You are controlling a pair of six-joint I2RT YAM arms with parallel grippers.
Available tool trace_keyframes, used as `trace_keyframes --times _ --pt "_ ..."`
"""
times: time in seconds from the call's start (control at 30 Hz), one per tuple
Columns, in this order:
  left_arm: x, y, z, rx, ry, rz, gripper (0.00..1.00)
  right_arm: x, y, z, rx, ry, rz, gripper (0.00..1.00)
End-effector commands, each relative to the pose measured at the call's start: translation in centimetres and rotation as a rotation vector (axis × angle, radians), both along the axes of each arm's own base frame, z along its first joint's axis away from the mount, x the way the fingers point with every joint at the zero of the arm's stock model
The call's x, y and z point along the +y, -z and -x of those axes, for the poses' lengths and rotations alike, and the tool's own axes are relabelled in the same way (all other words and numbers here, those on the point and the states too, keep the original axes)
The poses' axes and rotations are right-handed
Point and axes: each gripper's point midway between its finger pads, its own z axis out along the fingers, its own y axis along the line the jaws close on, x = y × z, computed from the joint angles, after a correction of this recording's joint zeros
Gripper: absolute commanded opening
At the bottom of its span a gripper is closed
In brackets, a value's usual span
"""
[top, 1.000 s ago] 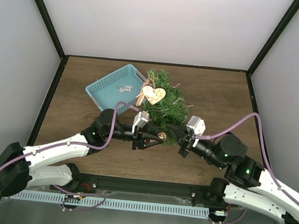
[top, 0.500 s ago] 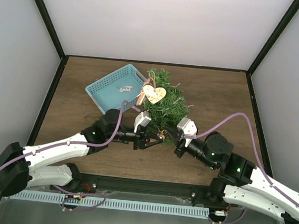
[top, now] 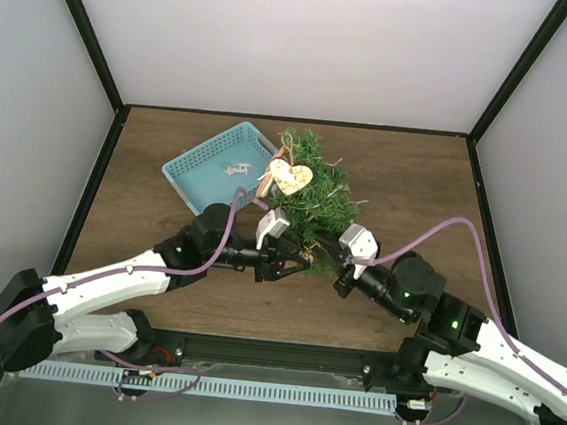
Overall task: Decorate the small christmas tree
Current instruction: Adjust the decoration item on the Christmas tree.
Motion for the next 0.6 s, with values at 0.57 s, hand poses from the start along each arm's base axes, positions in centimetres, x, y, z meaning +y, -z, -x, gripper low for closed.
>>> trace_keyframes --times 0.57 --pt "0.33 -0.87 -0.86 0.017 -0.066 -0.024 0.35 -0.84 -0.56 -0.85 -0.164 0.053 0.031 0.01"
